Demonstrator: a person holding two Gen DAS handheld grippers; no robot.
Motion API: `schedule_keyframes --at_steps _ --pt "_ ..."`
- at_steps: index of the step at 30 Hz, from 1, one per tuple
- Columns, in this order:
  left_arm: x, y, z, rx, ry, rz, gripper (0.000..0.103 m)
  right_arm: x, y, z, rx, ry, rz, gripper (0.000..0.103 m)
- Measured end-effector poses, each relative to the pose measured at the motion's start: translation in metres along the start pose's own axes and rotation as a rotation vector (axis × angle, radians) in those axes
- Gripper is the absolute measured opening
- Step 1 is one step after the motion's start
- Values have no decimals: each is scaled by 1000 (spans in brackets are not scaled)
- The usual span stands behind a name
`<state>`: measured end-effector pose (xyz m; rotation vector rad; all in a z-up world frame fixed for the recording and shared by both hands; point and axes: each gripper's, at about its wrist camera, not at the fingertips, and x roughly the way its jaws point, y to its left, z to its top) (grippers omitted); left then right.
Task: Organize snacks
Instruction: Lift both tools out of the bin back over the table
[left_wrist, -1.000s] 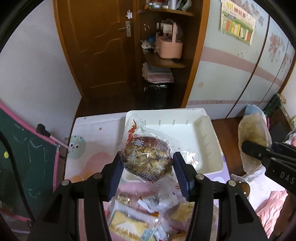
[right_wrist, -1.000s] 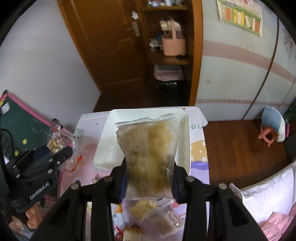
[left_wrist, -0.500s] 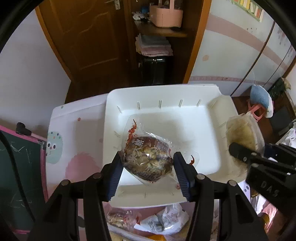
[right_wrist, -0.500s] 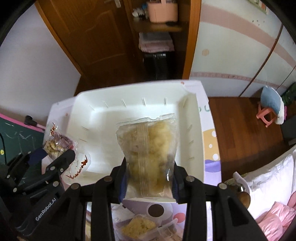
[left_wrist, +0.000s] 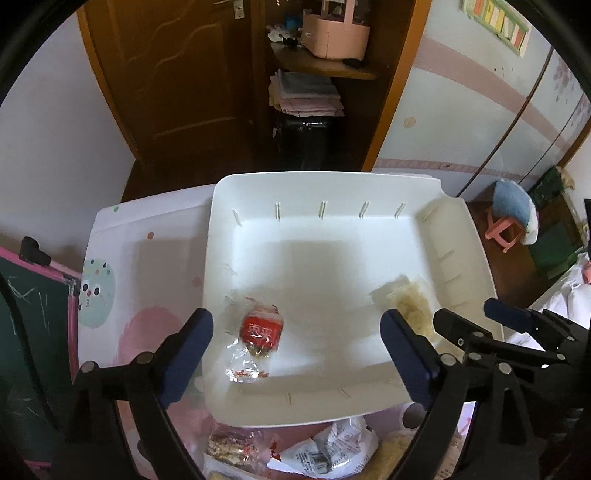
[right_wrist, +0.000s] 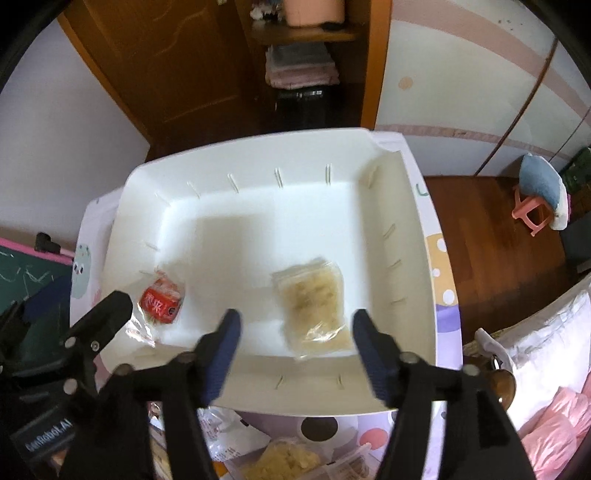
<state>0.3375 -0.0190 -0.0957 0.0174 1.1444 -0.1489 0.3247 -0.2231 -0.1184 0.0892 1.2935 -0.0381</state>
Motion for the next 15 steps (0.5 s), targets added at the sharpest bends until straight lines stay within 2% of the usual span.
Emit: schedule_keyframes --at_steps 6,15 --pt "-26 -3 -10 51 -84 -4 91 -21 -4 -8 19 -77 25 75" --pt "-59 -5 -28 18 -74 -10 91 -62 -11 -30 23 -149 65 75"
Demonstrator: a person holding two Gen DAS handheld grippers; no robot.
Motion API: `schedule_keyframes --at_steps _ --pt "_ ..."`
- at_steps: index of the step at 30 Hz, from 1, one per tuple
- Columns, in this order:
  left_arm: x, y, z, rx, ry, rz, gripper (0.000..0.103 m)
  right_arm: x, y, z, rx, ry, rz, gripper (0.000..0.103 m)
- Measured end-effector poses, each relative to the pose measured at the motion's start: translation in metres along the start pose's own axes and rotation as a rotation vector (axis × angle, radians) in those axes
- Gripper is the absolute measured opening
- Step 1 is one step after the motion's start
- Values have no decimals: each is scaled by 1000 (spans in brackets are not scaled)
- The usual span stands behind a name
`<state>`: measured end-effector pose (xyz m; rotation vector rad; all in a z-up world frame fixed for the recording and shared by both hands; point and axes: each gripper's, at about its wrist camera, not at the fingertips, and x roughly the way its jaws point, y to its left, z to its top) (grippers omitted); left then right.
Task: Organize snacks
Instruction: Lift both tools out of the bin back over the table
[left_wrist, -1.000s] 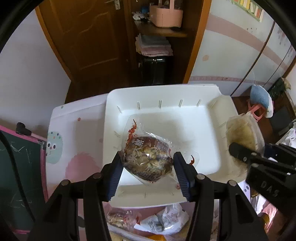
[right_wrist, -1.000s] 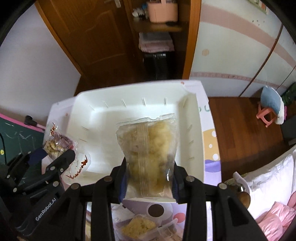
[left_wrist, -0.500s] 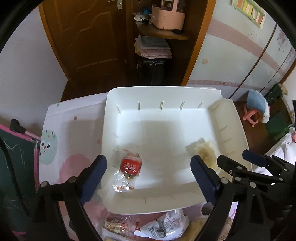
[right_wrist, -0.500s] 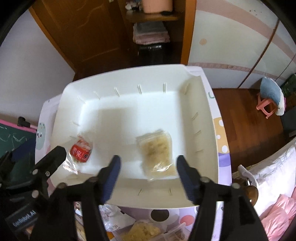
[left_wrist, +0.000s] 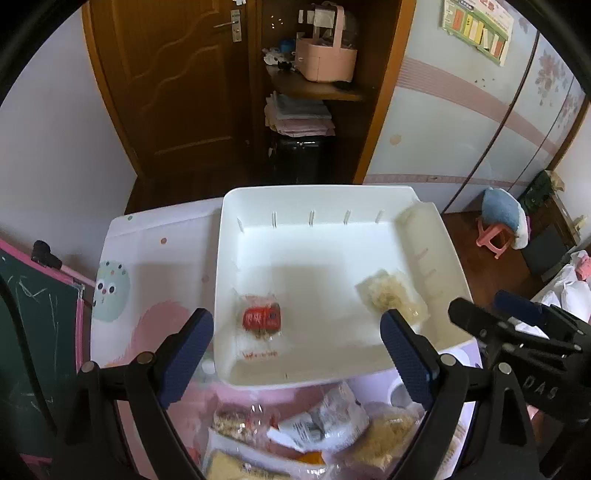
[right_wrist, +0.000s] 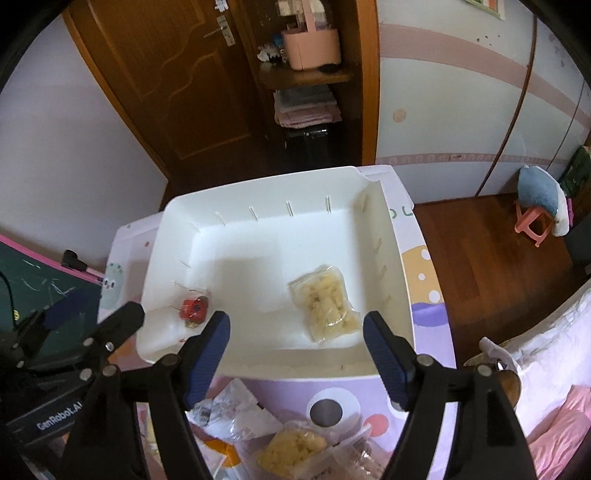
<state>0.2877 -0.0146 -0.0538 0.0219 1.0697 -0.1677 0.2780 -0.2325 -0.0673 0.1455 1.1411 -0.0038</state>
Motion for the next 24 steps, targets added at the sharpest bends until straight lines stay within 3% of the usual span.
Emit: schedule_keyframes --at_steps 24 --pt "-141 -23 -83 -26 -138 29 91 -131 -12 -73 -87 -148 46 75"
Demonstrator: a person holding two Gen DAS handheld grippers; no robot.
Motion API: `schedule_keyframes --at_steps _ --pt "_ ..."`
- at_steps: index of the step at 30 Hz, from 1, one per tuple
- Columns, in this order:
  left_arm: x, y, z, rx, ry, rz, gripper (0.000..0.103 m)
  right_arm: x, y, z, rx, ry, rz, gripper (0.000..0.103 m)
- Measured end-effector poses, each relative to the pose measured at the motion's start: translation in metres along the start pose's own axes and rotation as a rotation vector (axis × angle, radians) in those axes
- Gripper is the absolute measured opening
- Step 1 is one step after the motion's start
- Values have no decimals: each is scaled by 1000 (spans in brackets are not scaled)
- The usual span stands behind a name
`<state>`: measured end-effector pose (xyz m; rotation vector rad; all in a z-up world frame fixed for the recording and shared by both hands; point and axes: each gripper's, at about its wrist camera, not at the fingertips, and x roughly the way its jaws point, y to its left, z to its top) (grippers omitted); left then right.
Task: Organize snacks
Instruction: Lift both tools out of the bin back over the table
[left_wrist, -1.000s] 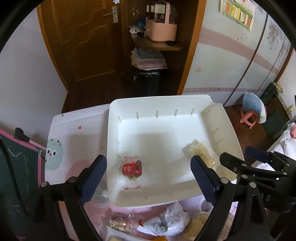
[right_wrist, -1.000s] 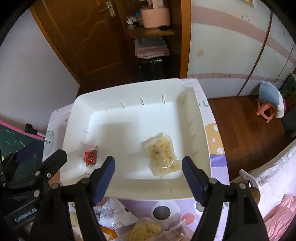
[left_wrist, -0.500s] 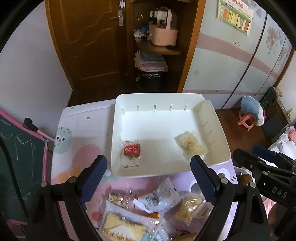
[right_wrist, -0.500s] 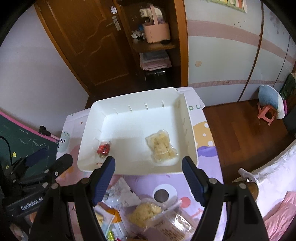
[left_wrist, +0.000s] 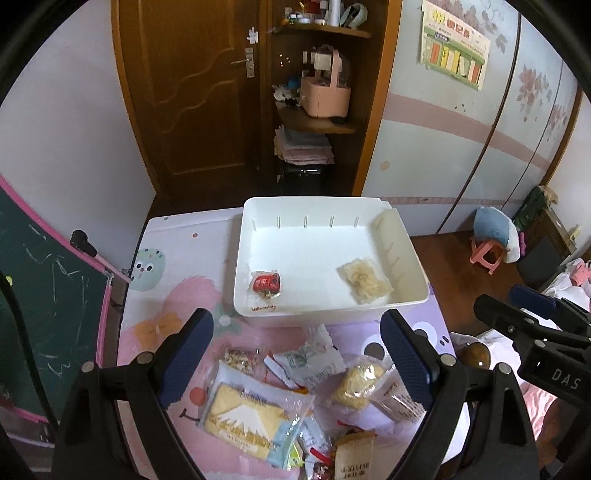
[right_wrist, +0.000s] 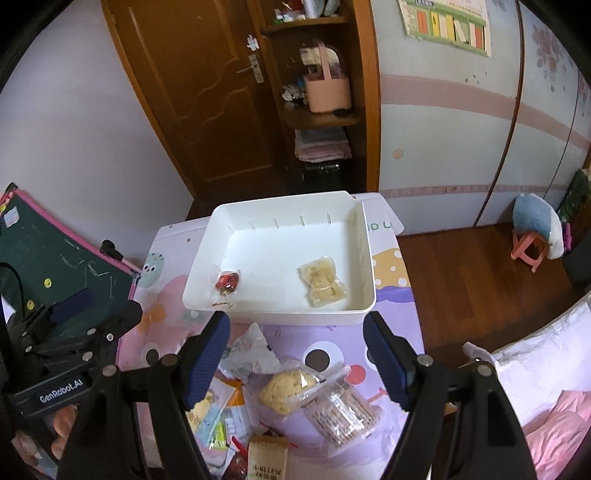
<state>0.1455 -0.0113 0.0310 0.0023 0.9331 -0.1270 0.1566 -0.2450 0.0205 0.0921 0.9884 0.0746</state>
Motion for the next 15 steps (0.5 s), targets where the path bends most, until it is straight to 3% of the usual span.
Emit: schedule_keyframes --at_steps 15 --pt "-48 16 -72 19 -14 36 91 -60 -3 -50 -114 -51 37 75"
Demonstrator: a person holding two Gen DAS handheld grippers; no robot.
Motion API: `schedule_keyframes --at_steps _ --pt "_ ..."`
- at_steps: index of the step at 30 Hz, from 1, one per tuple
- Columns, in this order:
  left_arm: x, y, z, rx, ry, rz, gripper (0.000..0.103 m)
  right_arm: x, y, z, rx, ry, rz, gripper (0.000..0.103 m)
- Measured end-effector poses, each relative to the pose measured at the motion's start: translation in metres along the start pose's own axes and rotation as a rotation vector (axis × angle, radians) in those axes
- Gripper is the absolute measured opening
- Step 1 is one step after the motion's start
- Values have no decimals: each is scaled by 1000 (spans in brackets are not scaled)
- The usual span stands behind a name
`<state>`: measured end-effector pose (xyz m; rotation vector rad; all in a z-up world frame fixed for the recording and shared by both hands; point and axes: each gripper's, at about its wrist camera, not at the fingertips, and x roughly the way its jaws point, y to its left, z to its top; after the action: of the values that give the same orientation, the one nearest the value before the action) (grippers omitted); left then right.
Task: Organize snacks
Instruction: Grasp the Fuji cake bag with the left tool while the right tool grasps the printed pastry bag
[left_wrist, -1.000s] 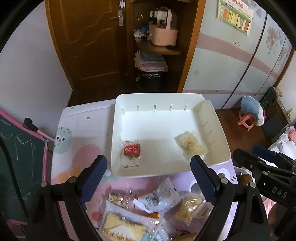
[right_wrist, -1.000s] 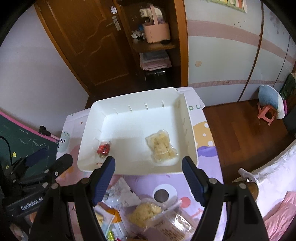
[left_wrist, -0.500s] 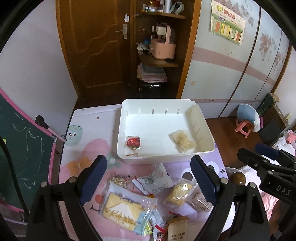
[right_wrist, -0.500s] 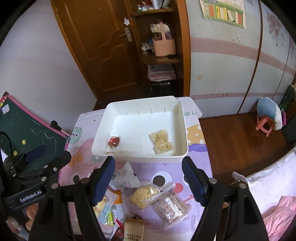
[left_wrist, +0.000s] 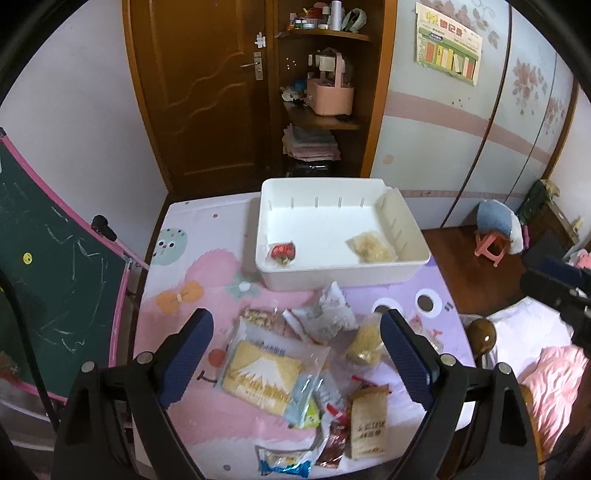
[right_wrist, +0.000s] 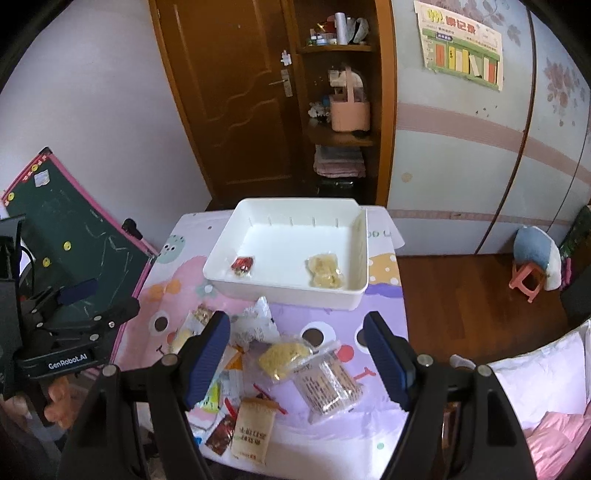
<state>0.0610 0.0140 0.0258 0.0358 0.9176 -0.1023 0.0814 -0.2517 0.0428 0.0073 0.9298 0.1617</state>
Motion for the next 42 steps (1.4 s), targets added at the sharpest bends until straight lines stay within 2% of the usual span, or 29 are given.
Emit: schedule_keyframes --at_steps 4,10,14,18,23,28,30,36,40,42 --pt "10 11 -20 -19 36 -15 91 9 -10 -15 -3 38 16 75" --pt "46 32 -60 -37 140 -27 91 38 -14 -46 -33 91 6 75" --pt "82 48 -85 -76 228 -79 91 66 -15 -68 -58 132 9 75" --pt "120 63 -107 -121 290 -90 91 109 -18 -92 -82 208 -36 77" --pt "168 86 -132 -213 373 -67 91 153 -20 -114 -138 257 -100 81" --pt "197 102 -145 -310 432 -60 91 183 -23 -125 -187 303 -148 81" --pt "208 106 -149 -355 450 -87 91 191 -24 -127 -203 313 -154 81" --pt "224 103 -138 -438 465 -129 92 205 -21 -129 -234 332 -146 85" --pt "243 94 -133 -508 510 -142 101 216 -16 -129 -264 343 -155 89" --pt "250 91 -131 -520 519 -145 103 220 -14 -130 -275 348 -161 89"
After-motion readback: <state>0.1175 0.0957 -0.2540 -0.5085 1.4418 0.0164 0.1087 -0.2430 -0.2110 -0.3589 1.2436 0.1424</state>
